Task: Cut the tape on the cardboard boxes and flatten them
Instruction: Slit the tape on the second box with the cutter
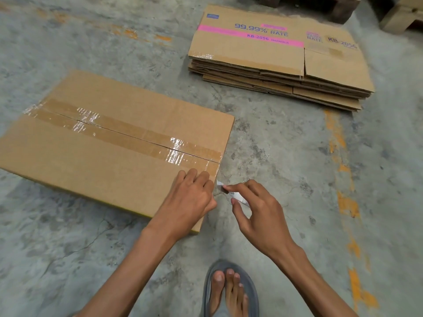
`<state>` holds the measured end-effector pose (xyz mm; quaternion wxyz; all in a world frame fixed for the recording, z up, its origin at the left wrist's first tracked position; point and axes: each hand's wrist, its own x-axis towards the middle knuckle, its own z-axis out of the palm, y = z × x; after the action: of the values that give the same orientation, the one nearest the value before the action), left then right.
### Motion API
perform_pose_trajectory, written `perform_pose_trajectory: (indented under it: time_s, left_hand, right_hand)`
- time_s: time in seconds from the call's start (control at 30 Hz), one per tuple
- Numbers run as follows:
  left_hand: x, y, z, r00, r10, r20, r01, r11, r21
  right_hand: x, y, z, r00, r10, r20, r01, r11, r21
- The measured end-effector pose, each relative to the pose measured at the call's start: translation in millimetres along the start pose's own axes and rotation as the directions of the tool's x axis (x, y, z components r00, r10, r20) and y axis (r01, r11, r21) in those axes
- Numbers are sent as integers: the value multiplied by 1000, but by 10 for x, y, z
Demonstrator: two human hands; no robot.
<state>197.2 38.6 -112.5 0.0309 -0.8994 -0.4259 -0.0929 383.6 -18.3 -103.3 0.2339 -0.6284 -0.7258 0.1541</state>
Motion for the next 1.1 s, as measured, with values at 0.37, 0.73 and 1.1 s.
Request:
perform_pose_trajectory:
  time_s: [0.37, 0.73, 1.1]
  left_hand:
    - [-90, 20, -39, 995, -42, -85, 24, 978, -207]
    - [-60, 2, -45, 998, -43, -51, 30, 970, -242]
    - [-46, -75, -149, 760, -640, -116, 509, 696, -507]
  right_hand:
    - [-39, -48, -2, 996, -85, -28, 86, 996, 21]
    - [34, -34, 54, 994, -91, -56, 89, 995, -40]
    - [-190, -238, 18, 996, -93, 1, 93, 995, -27]
